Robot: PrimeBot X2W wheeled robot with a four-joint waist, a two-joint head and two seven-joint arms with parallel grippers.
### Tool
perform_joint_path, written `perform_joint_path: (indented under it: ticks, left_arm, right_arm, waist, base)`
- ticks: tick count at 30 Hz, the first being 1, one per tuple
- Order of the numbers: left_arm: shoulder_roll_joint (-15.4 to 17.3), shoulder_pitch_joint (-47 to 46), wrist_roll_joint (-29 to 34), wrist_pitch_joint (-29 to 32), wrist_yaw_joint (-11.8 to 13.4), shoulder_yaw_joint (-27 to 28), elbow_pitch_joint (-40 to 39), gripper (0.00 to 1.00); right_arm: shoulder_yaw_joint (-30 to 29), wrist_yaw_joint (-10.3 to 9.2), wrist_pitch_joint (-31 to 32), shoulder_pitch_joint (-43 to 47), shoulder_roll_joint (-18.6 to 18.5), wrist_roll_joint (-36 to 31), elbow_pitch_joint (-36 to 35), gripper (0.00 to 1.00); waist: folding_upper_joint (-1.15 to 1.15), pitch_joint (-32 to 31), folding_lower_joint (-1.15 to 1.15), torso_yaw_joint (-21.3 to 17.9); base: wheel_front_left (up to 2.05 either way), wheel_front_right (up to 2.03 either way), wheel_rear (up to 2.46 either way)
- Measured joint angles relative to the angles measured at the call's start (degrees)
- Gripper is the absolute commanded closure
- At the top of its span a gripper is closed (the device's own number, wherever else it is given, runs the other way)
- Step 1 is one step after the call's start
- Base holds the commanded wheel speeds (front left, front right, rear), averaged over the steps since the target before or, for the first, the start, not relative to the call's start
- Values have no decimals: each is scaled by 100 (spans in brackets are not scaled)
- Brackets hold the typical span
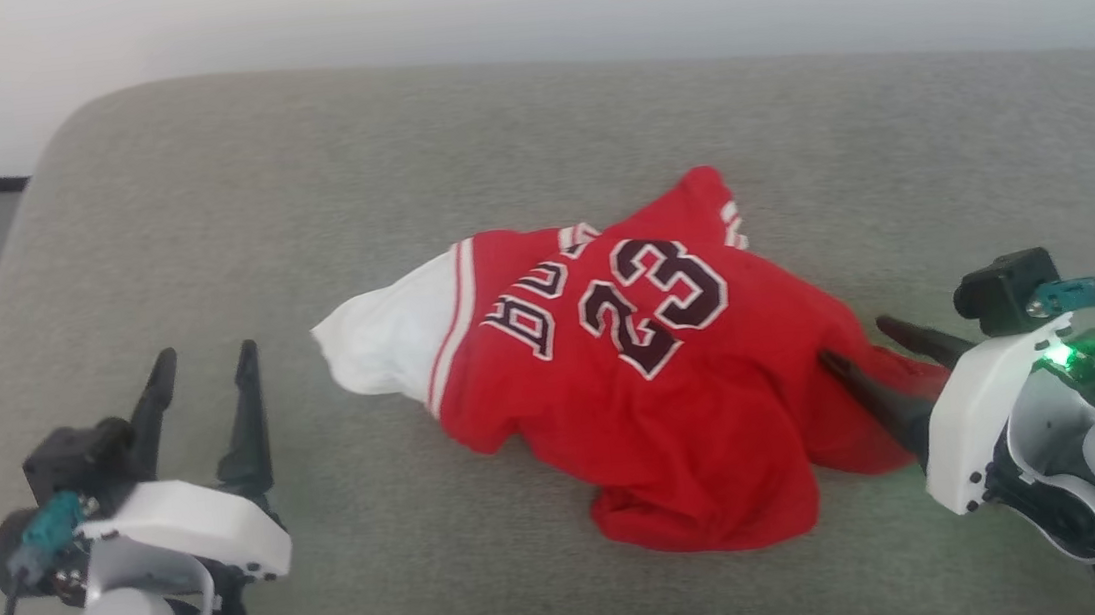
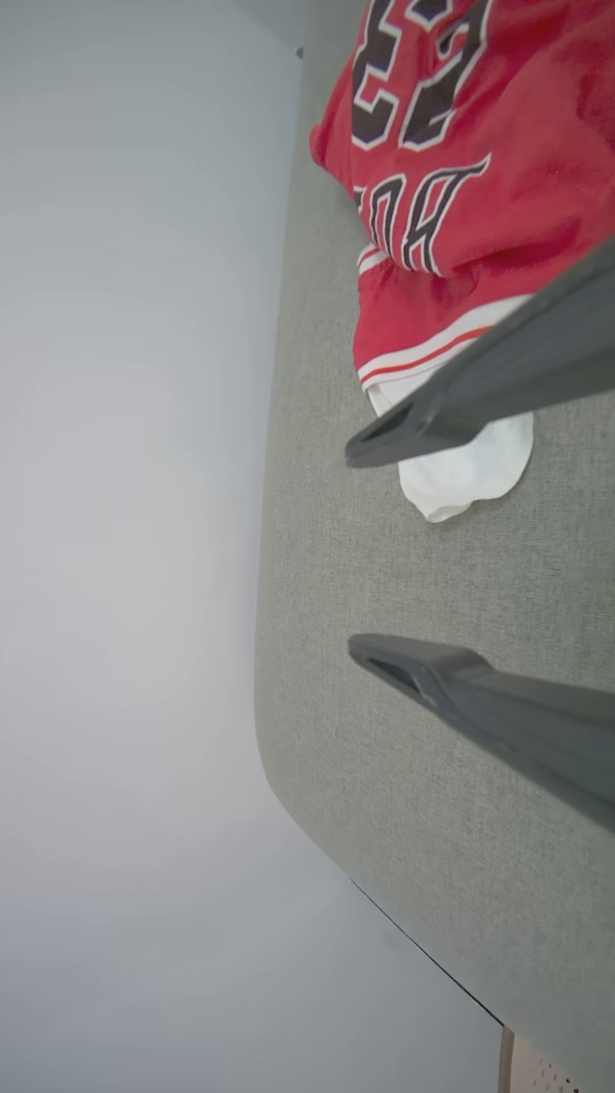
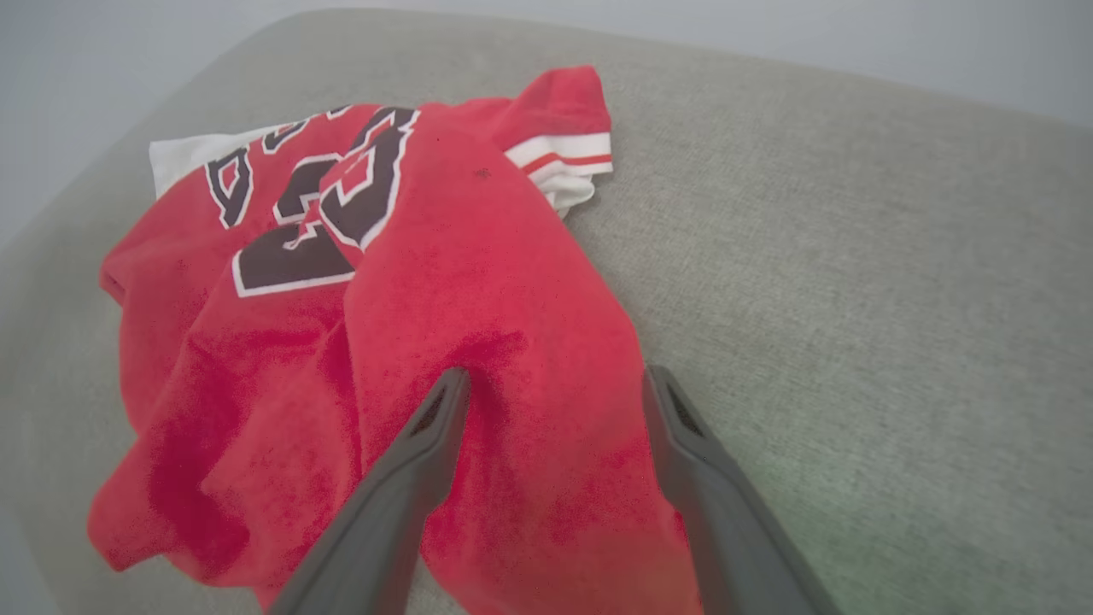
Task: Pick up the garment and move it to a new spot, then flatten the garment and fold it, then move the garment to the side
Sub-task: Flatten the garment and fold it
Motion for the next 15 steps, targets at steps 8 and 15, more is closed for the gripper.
perform_joint_path:
  ticks: [8, 15]
  left_arm:
    - [-380, 348, 211, -243, -59, 148, -122, 0]
    - [-818, 553, 616, -260, -263, 771, -438, 0]
  right_arm:
    - [215, 0, 1111, -226, 33, -53, 678, 0]
    - [357, 0, 1098, -429, 11, -71, 847, 100]
  waist:
    - [0, 38, 0, 465]
    - [0, 77, 0, 596]
  base:
    - [0, 0, 0]
    - [0, 0, 0]
